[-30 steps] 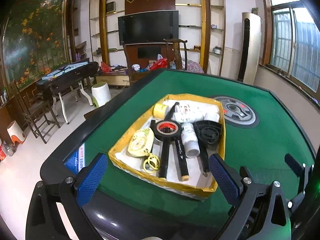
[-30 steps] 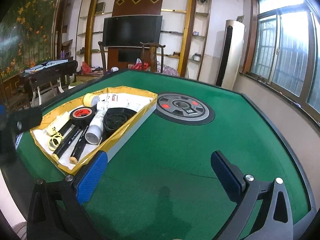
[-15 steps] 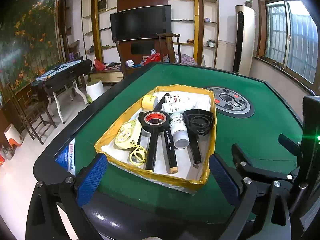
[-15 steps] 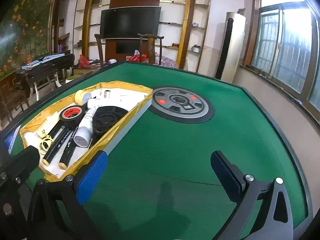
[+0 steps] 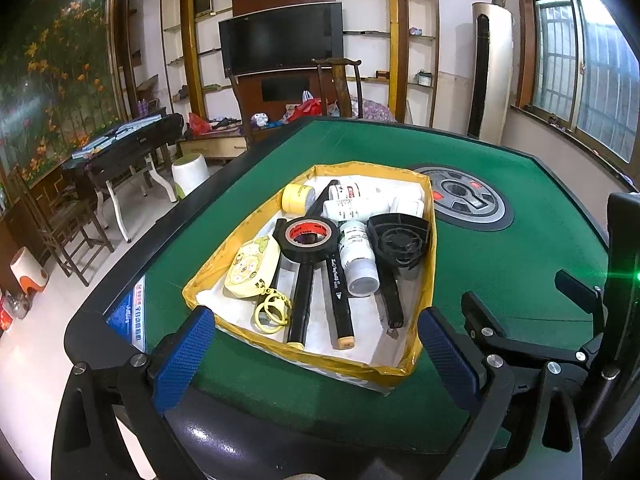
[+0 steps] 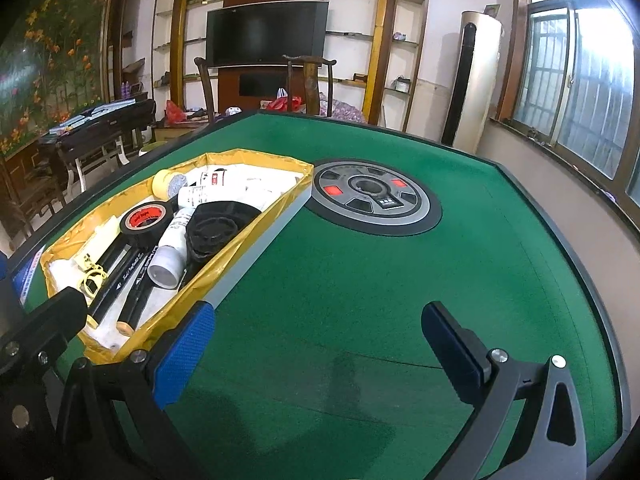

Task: Organize rigid objects

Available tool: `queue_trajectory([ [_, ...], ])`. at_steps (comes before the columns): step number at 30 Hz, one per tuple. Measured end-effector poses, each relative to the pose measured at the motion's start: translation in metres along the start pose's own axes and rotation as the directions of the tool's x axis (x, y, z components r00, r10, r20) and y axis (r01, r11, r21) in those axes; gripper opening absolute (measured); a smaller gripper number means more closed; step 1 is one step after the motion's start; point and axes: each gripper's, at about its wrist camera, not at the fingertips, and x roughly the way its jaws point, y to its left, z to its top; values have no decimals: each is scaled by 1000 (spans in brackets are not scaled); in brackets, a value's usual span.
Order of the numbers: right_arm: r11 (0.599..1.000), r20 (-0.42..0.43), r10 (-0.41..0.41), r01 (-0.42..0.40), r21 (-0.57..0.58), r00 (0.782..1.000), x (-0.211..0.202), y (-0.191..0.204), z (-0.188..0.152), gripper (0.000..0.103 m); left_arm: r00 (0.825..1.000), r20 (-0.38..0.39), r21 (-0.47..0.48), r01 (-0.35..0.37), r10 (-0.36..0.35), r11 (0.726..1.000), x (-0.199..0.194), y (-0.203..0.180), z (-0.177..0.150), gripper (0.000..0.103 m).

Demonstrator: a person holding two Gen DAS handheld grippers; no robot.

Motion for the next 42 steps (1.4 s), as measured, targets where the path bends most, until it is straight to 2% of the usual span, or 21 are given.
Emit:
queue_trajectory([
  [18,1000,-8,7,-7,-5,1000,0,1,-5,103,1000,-25,-15,8,-9,1000,3,5,-4,102],
  [27,1000,-61,4,-4,11,998,1,-6,-9,103,999,-45,-16,19,-20,1000,3,4,-6,102],
  [33,996,-67,11,-5,94,998,-3,-37,-13,103,997,-69,41,23,-21,999,5,-14,-11,102],
  [42,986,-27,-18,22,166,999,-17,-83,-14,103,995,-88,167,54,-40,984,-2,-65,-18,102],
])
